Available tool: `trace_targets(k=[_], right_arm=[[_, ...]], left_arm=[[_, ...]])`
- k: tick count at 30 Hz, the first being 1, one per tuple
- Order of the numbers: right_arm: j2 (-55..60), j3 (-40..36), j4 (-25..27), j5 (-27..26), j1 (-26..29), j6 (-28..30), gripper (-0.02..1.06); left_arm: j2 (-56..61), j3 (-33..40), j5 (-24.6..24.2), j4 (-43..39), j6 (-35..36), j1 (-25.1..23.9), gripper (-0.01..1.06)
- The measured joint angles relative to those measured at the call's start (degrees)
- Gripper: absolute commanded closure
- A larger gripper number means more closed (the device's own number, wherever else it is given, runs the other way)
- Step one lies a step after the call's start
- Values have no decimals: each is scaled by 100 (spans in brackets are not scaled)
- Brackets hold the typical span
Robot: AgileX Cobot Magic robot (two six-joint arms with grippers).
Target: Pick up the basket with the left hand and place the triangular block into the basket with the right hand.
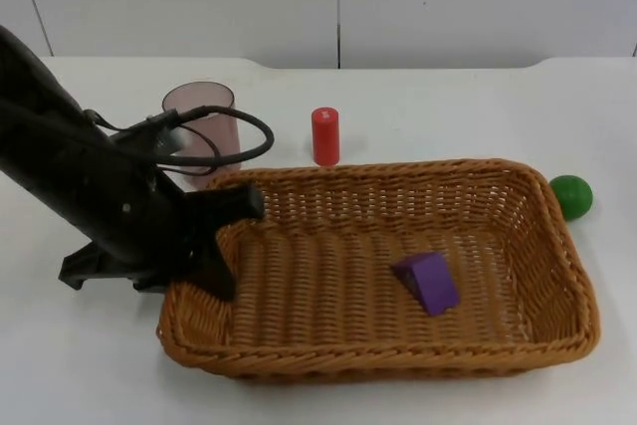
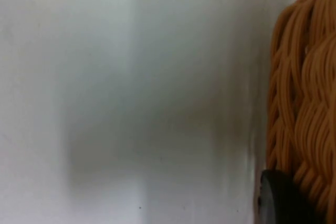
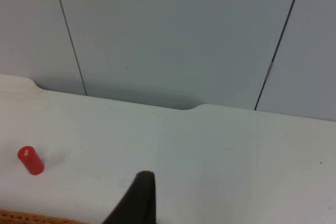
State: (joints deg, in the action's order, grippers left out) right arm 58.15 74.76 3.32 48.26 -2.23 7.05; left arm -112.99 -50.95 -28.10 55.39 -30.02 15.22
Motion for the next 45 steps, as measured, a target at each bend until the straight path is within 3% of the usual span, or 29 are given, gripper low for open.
trace_targets(k=[6,9,12,13,17,18,25,27,28,29,32,33,37,45], right_arm=[[0,0,0,0,0,65,7],[0,0,0,0,0,65,7],[0,0,0,0,0,65,7],[0,0,0,0,0,65,7],[0,0,0,0,0,88,7],[0,0,0,0,0,88,7],[0,0,0,0,0,88,7],[0,0,0,0,0,88,7],[0,0,0,0,0,88,7],[0,0,0,0,0,88,7],[0,0,0,0,0,88,7],[0,0,0,0,0,88,7],[0,0,0,0,0,88,7],[0,0,0,0,0,88,7]], left_arm=[[0,-9,55,-216,439,0,104],[0,-9,67,-372,562,0,96],[0,-9,81,-467,602,0,66],[0,-9,70,-481,616,0,66],[13,-13,-67,-492,691,0,6],[13,-13,-67,-492,691,0,0],[395,-13,-226,-933,1112,0,0],[626,-13,-226,-1543,1569,0,0],[829,-13,-226,-2235,2018,0,0],[829,-13,-226,-2235,2018,0,0],[1306,-13,-247,-3681,2914,0,0],[1306,-13,-247,-3681,2914,0,0],[2346,-90,-116,-5186,3622,0,0],[3732,-837,-63,-6333,3911,0,0]])
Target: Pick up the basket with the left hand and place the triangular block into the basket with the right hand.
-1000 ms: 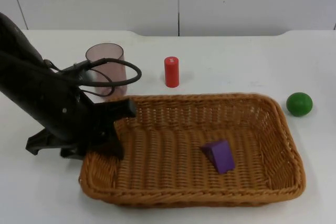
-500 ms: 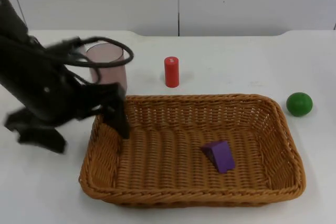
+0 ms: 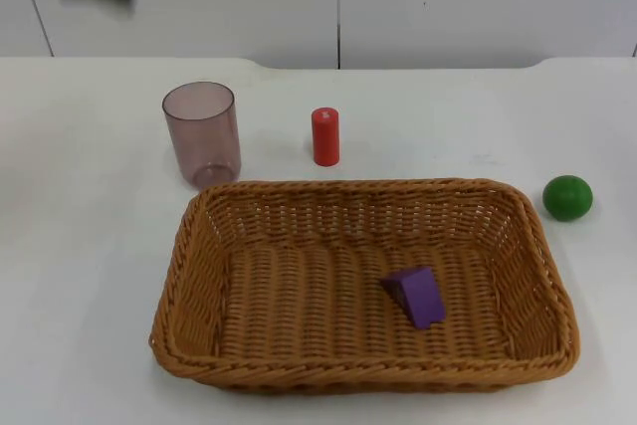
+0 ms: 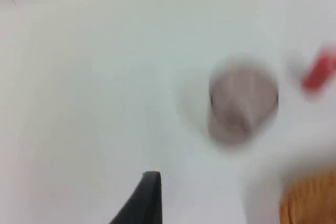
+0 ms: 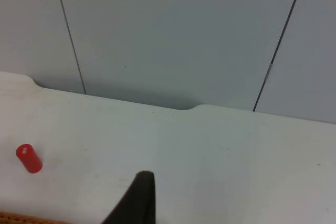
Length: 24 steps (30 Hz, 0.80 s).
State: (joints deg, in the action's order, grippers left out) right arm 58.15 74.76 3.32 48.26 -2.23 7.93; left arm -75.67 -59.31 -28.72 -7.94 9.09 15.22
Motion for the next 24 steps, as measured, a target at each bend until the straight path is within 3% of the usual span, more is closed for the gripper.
trace_targets(k=[3,7,13,16,19,24], right_arm=[[0,0,0,0,0,0,7],[0,0,0,0,0,0,7],[0,0,0,-27,0,0,7],[0,0,0,-51,0,0,7],[0,0,0,-156,0,-10,7],[0,0,0,-364,0,-18,7]], left_arm=[[399,-543,60,-947,728,-43,0],[576,-1019,60,-1521,1333,-290,0],[613,-1260,56,-1724,1434,-456,0],[613,-1276,-48,-1471,1270,-456,0],[596,-1274,-364,-69,51,-524,0],[558,-1274,-422,561,-509,-571,0]])
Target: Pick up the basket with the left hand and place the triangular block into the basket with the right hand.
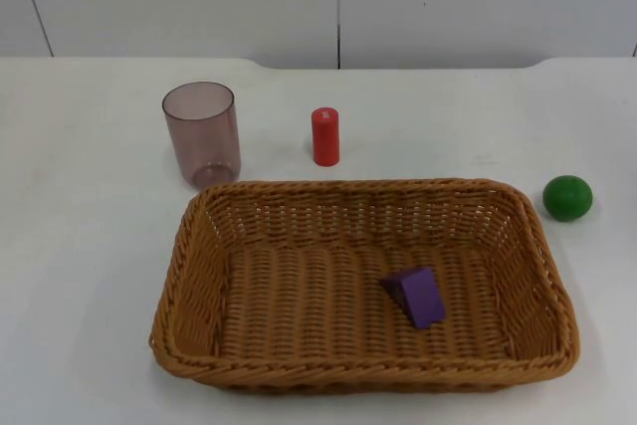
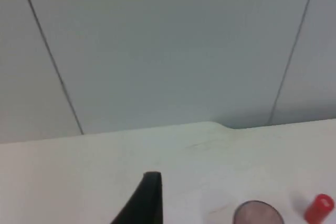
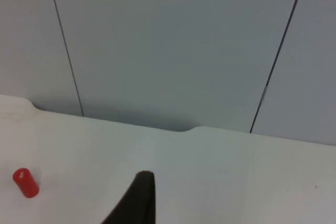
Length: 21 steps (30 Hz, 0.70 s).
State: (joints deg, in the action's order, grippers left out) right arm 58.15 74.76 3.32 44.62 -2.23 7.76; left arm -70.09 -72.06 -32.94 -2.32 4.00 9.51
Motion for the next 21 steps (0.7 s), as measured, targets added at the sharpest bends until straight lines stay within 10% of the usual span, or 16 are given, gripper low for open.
trace_targets(k=[21], right_arm=[[-36,0,-161,-647,0,0,7]], left_arm=[[793,0,542,-1699,1099,0,0]])
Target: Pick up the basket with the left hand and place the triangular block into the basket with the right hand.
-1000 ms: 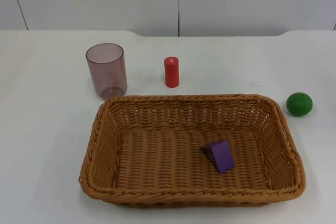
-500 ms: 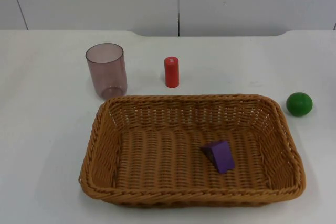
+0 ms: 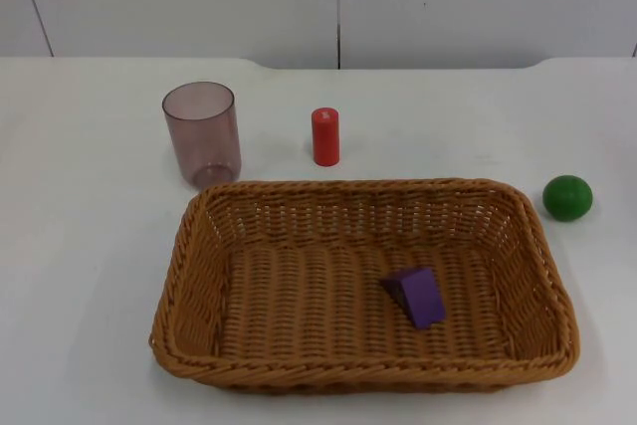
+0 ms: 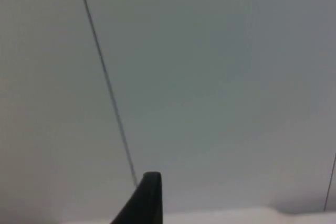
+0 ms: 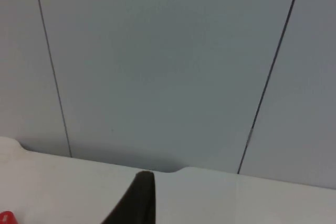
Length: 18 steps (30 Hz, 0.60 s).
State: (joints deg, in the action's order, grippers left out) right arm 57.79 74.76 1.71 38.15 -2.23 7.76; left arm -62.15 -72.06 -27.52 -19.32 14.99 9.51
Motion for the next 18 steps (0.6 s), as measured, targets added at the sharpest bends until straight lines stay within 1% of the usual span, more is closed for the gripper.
trace_targets(k=[1,2,3,4,6,7,10,11,14,16,17,18], right_arm=[[-63,0,-69,3,0,-36,7],[-63,0,-69,3,0,-36,7],[-151,-9,-171,13,0,-107,7],[-290,-46,-383,13,0,-222,7],[-662,-144,-677,13,0,-431,7],[-662,-144,-677,13,0,-431,7],[-1584,-308,-941,127,0,-525,7],[-1584,-308,-941,127,0,-525,7],[-2430,-350,-1006,346,0,-525,7],[-2931,-350,-1018,475,0,-525,7],[-2931,-350,-1018,475,0,-525,7],[-3168,-350,-1018,572,0,-525,7]], left_arm=[[59,0,-207,1,-1,0,0],[59,0,-207,1,-1,0,0],[100,0,-365,1,-1,0,0],[165,0,-457,-11,-1,0,0],[318,0,-522,-19,-1,0,0],[318,0,-522,-19,-1,0,0],[838,0,-615,-19,-1,0,0],[838,0,-615,-19,-1,0,0],[1464,0,-672,27,-1,0,0],[1959,0,-810,43,-14,0,0],[1959,0,-810,43,-14,0,0],[2166,0,-954,57,-67,0,0]])
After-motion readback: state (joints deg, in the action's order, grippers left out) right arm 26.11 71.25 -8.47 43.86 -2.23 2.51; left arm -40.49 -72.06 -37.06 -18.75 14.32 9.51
